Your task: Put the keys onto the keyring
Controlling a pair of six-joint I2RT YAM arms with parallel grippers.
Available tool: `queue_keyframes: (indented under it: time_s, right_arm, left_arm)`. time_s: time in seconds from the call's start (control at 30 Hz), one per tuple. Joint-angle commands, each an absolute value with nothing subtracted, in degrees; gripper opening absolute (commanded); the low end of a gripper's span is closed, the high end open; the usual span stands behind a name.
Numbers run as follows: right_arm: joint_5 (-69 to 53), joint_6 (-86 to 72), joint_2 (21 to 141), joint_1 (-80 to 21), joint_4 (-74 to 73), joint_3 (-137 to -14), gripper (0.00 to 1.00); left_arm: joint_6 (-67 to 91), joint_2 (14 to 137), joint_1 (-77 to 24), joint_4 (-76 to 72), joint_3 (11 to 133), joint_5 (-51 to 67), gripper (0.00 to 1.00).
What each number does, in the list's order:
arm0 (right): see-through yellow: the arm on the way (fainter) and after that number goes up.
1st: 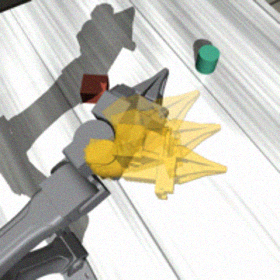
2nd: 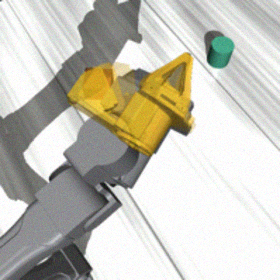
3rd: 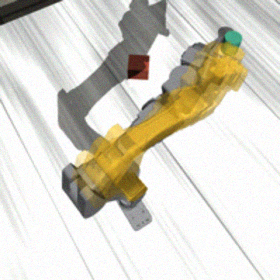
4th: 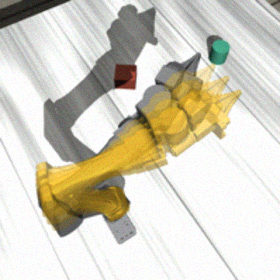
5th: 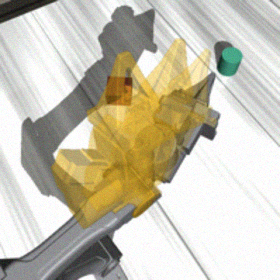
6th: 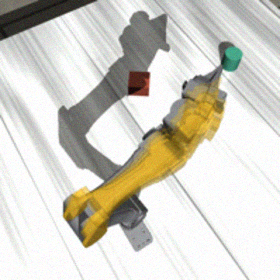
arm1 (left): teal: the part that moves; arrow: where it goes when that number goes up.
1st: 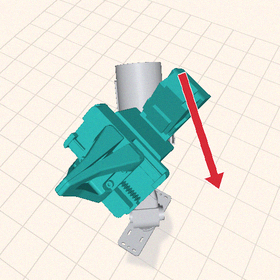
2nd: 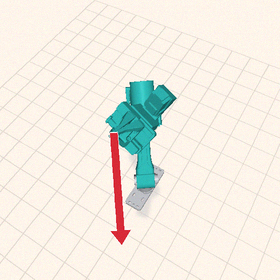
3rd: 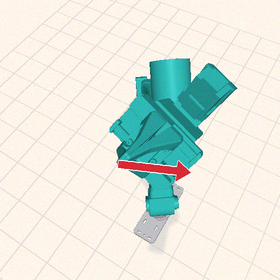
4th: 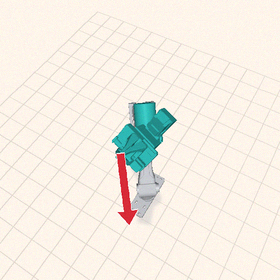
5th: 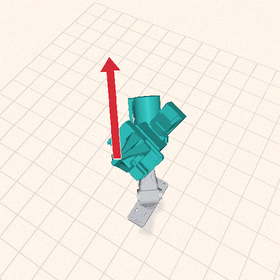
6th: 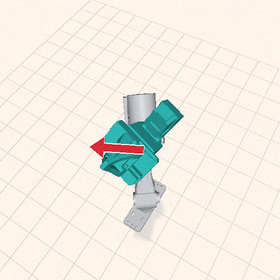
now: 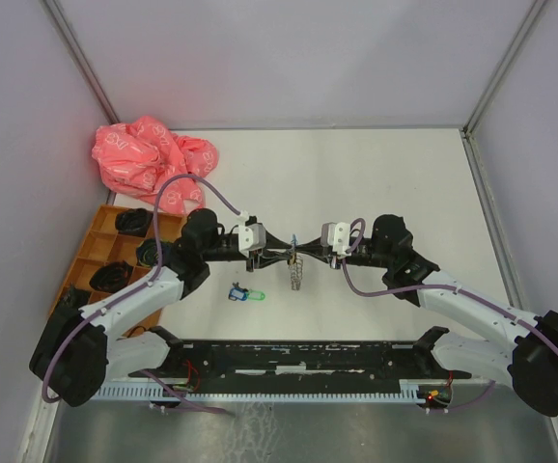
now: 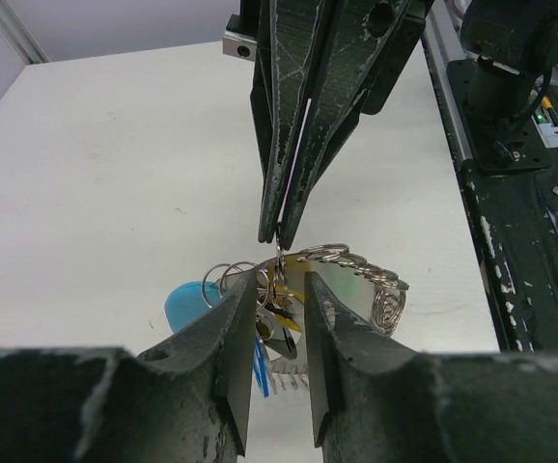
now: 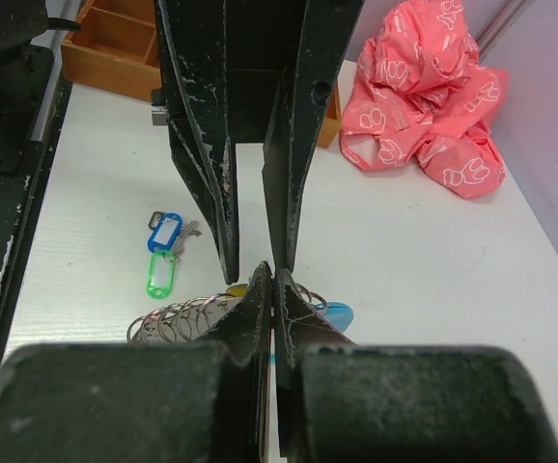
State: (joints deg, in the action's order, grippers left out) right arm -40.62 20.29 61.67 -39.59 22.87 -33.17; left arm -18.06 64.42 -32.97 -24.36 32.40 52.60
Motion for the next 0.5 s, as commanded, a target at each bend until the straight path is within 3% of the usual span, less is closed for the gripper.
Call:
queue_keyframes:
  time_s: [0.0, 0.17, 0.47]
  right_arm:
    - [-41.0, 19.2, 61.0, -39.6, 27.5, -34.4, 0.01]
    - [-41.0, 19.0, 61.1, -39.6, 27.4, -34.5, 0.01]
    - [-41.3, 18.8, 61.4, -39.6, 27.3, -34.7, 0.01]
  left_arm:
    - [-15.5, 65.4, -33.1, -27.3, 34.0, 53.1, 0.32]
    - [-15.0, 65.9, -33.2, -27.3, 34.4, 53.1, 0.25]
    - [-14.7, 66.5, -33.8, -27.5, 35.1, 52.7, 0.25]
